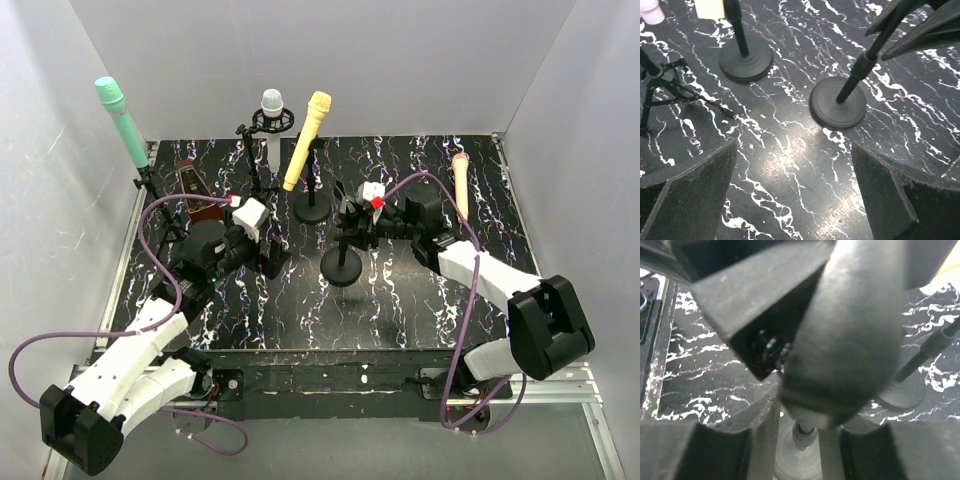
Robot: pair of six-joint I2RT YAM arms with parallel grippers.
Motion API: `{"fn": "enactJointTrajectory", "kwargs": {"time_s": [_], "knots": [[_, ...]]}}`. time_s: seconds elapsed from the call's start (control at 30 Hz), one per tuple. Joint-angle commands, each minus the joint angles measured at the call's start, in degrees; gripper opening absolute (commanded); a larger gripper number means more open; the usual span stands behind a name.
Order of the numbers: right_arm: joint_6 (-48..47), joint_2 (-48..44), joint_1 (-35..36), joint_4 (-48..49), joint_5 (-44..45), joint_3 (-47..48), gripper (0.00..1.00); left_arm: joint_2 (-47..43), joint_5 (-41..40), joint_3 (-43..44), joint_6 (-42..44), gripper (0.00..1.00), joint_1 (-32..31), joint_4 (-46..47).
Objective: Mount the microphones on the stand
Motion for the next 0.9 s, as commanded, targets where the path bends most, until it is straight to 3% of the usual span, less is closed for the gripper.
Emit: {"fn": "enactJointTrajectory", "kwargs": {"time_s": [0.0,0.13,0.3,0.4,0.5,0.57,0.67,0.87], "knots": [[-4.25,-3.33,-1.17,-10.59,-0.66,2.17,0.45,-3.28,6.30,-1.79,-1.39,0.98,0.19,4.92],[-4.69,-6.24,-3.63,-13.57,-1.36,0.85,0.64,-4.07,11.13,-3.38,-4.55,0.98,0.28,9.14],[-6.45,-10.89,-7.67,-20.86,-2.24,-0.90,0.72,-1.80,19.66,-5.31,-11.38,0.97,0.19,18.19],[-6.98,-13.79,-10.57,-27.96,-0.67,-0.47,0.82,0.31,21.25,-7.15,-17.10,0.95,-0.68,24.86],[-5.08,-16.17,-14.60,-35.54,0.91,2.25,0.98,1.37,16.27,-9.18,-17.83,0.95,-5.59,30.06],[2.03,-17.92,-20.39,-36.36,-1.25,3.14,0.98,2.69,10.82,-9.44,-14.42,0.95,-11.47,31.12],[5.14,-18.63,-28.14,-35.99,-13.20,2.61,0.96,7.51,3.08,-9.09,-12.29,0.95,-18.59,35.06],[4.80,-20.92,-30.88,-31.24,-13.14,-2.23,0.94,19.99,-16.69,-10.50,-9.82,0.94,-21.52,50.17]]}}
